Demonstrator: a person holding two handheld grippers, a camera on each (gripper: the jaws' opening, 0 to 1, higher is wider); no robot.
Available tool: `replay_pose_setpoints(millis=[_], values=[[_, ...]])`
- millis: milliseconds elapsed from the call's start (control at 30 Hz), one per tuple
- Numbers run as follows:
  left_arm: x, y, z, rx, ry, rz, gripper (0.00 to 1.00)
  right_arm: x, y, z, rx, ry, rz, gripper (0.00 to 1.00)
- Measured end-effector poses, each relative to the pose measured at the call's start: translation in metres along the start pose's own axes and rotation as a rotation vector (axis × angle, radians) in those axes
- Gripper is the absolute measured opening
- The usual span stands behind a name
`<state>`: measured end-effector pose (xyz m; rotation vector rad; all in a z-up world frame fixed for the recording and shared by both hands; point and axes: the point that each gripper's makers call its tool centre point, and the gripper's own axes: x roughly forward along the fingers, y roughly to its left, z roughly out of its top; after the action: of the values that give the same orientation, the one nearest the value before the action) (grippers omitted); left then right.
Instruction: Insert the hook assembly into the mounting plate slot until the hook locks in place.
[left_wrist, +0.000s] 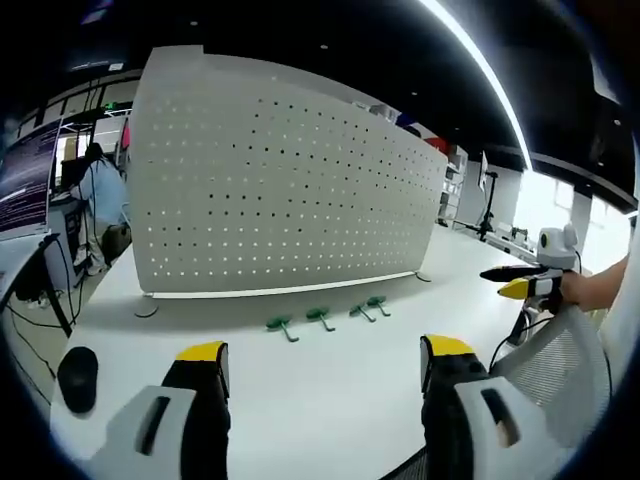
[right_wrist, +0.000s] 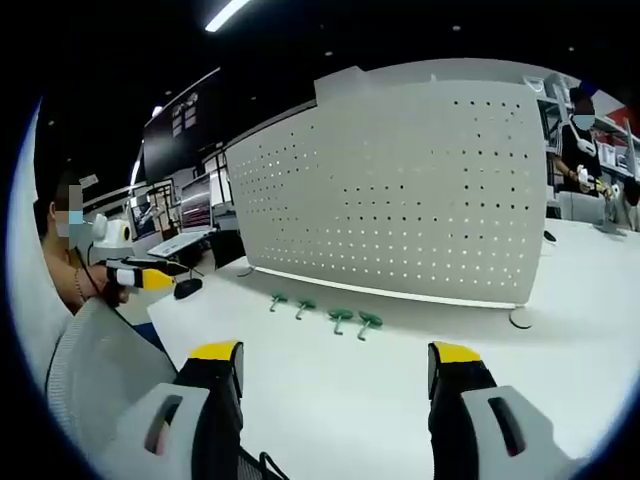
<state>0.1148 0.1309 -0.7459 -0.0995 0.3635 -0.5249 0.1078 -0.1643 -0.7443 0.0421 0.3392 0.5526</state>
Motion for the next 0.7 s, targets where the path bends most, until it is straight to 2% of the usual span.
replay_pose_setpoints(millis=[700], values=[[-0.0007,0.0019,0.0025,-0.005,-0.006,0.004,0.80,-0.0002,0.0003,0.0063,-0.013,-0.005,0.010,0.73]])
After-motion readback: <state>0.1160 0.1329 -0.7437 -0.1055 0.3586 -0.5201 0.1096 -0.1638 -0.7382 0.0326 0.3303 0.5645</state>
